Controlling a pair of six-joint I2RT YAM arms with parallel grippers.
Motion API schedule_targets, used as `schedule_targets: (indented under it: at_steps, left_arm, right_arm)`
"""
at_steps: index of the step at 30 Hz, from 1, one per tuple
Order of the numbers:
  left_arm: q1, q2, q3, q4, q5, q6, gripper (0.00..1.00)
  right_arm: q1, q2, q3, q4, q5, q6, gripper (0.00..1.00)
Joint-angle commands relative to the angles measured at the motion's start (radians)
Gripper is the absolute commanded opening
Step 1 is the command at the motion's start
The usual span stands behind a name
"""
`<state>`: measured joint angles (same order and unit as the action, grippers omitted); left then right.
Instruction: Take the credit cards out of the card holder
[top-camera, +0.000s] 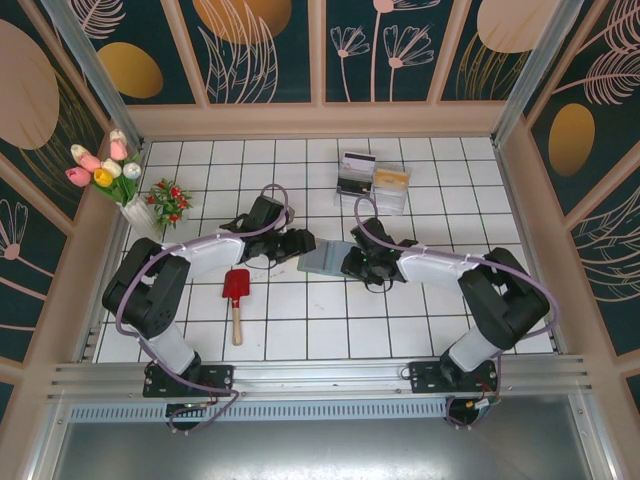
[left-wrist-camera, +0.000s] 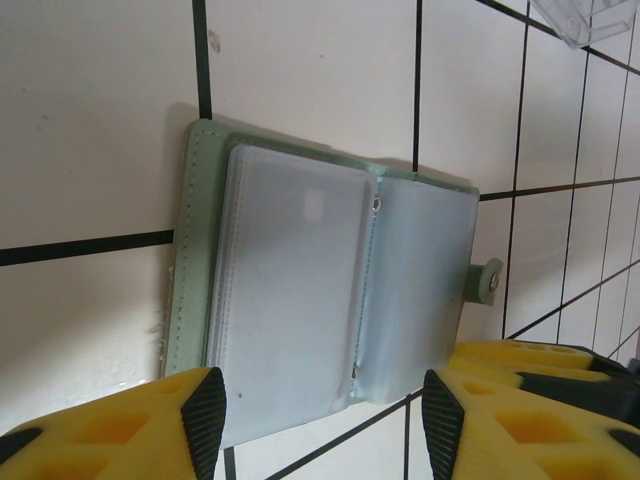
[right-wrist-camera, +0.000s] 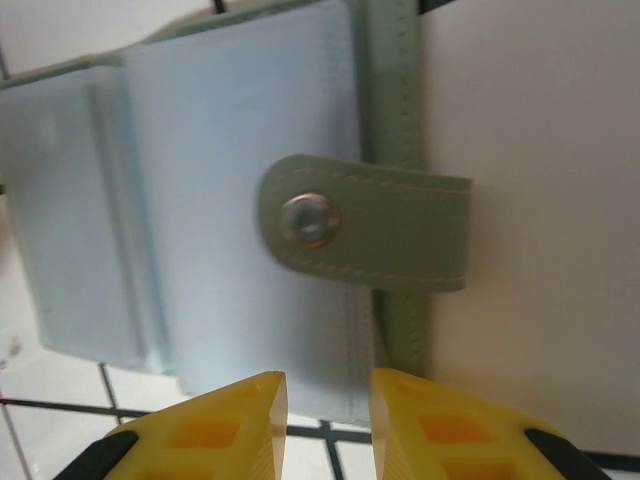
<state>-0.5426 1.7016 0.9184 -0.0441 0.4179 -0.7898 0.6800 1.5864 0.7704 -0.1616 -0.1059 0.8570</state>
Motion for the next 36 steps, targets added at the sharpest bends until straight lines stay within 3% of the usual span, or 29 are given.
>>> schedule_targets:
  at_steps: [1,11,14,21,26,36]
  left_arm:
    - [-0.006,0.038,0.022,-0.022,0.010,-0.008,0.57]
    - [-0.006,0.072,0.037,-0.020,0.015,-0.010,0.45]
    - [-0.006,0.070,0.037,-0.034,-0.009,-0.007,0.40]
    - [-0.006,0.033,0.041,-0.077,-0.101,-0.003,0.39]
    - [-0.006,0.043,0.033,-0.065,-0.091,-0.012,0.38]
    - [-0.007,0.063,0.039,-0.073,-0.082,0.001,0.38]
  right_arm:
    - [-0.018,0.029,0.034,0.007,0.000,-0.034,0.29]
    - [-0.040,0.123,0.078,0.005,0.003,-0.109,0.16]
    - [-0.041,0.116,0.084,0.001,0.012,-0.122,0.16]
    - [-0.038,0.029,0.075,0.017,0.021,-0.136,0.21]
    - [-0.033,0.019,0.018,0.123,-0.042,-0.101,0.21]
    - [-0.019,0.053,0.049,0.102,-0.014,-0.112,0.22]
